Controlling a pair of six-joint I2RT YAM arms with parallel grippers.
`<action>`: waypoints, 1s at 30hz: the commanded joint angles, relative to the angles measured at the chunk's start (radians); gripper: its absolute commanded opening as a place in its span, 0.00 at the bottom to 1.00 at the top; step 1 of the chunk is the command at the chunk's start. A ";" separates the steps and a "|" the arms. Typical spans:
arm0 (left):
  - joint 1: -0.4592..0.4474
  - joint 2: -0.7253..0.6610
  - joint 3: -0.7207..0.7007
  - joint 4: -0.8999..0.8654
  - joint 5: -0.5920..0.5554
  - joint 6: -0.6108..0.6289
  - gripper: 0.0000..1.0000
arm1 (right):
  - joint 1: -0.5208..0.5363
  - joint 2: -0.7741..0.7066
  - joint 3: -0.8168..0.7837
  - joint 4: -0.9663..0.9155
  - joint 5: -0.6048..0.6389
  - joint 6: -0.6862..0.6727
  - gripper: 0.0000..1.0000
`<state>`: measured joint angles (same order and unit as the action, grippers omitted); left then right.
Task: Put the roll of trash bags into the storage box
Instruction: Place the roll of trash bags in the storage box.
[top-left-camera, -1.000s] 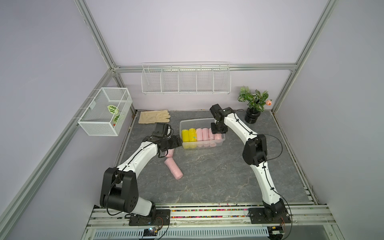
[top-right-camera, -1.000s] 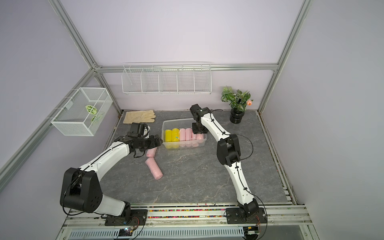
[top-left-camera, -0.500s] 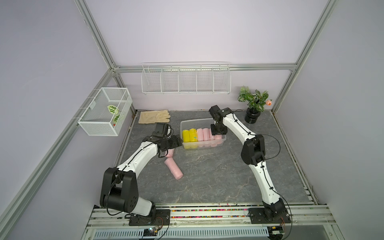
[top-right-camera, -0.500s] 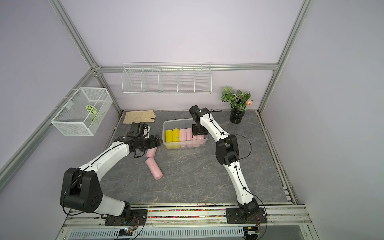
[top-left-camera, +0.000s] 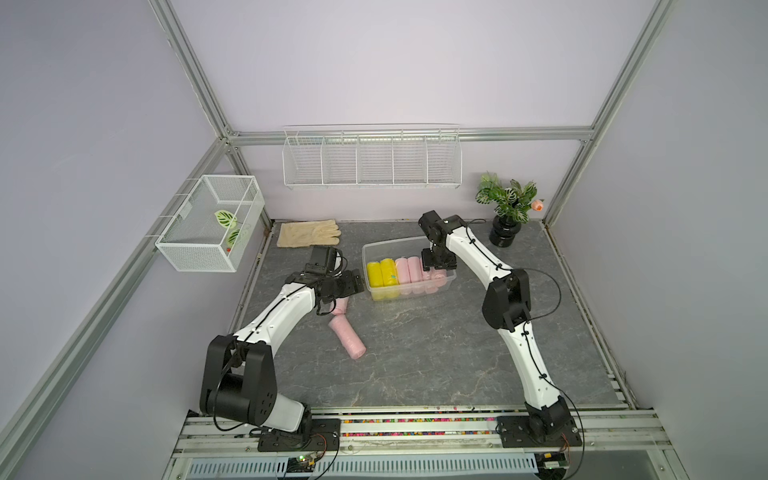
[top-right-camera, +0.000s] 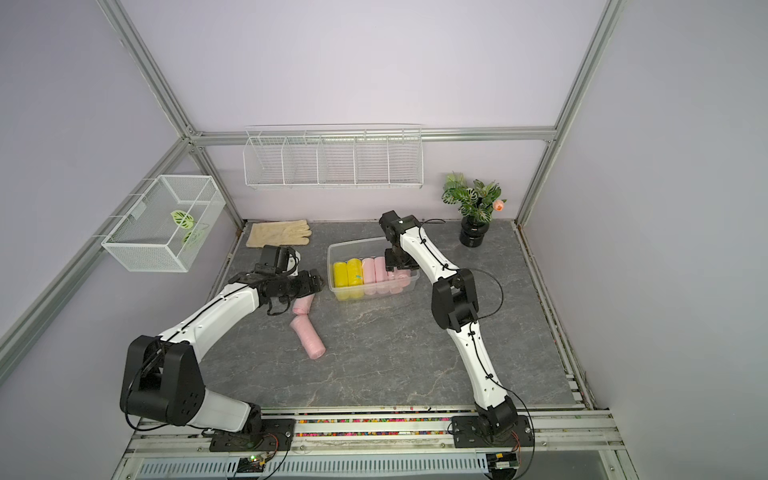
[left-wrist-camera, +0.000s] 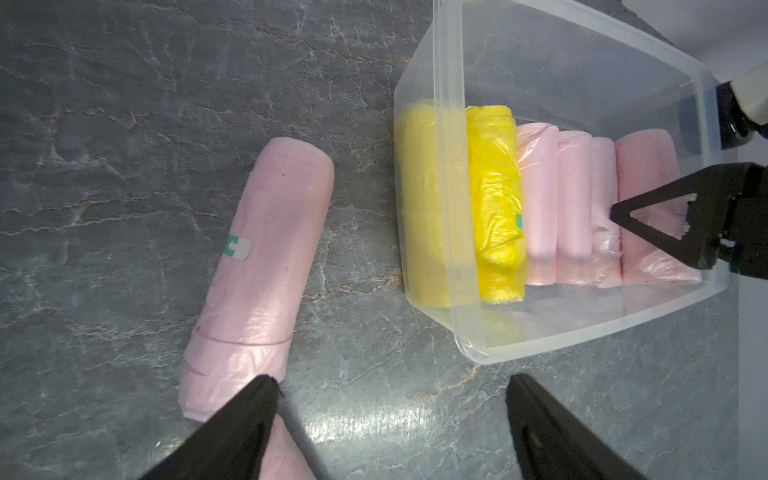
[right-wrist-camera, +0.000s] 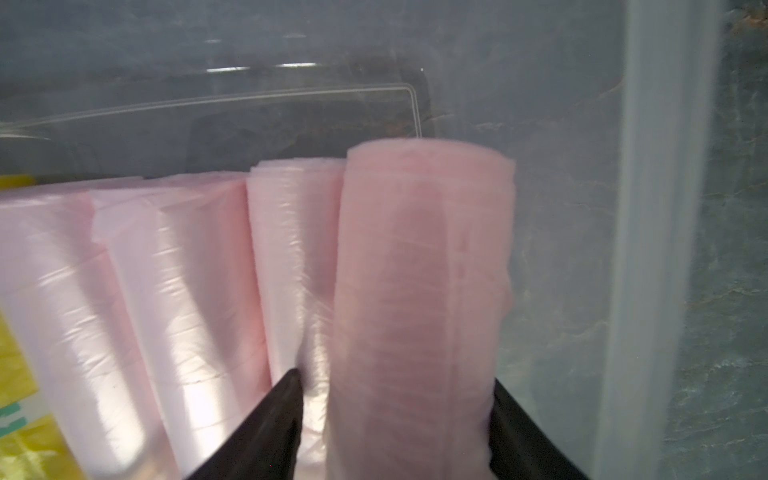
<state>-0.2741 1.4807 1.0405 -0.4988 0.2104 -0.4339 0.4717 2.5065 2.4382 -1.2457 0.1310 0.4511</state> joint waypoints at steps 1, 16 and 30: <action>0.005 -0.019 -0.008 0.003 0.009 -0.007 0.91 | -0.015 -0.055 0.012 -0.036 0.051 -0.001 0.67; 0.005 -0.019 -0.006 0.004 0.012 -0.013 0.91 | 0.005 -0.169 0.013 -0.055 0.058 -0.041 0.67; 0.005 -0.030 -0.010 -0.002 0.006 -0.011 0.91 | 0.013 -0.107 -0.054 0.067 0.029 -0.026 0.43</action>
<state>-0.2741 1.4788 1.0405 -0.4988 0.2104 -0.4374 0.4820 2.3627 2.4100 -1.2266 0.1459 0.4152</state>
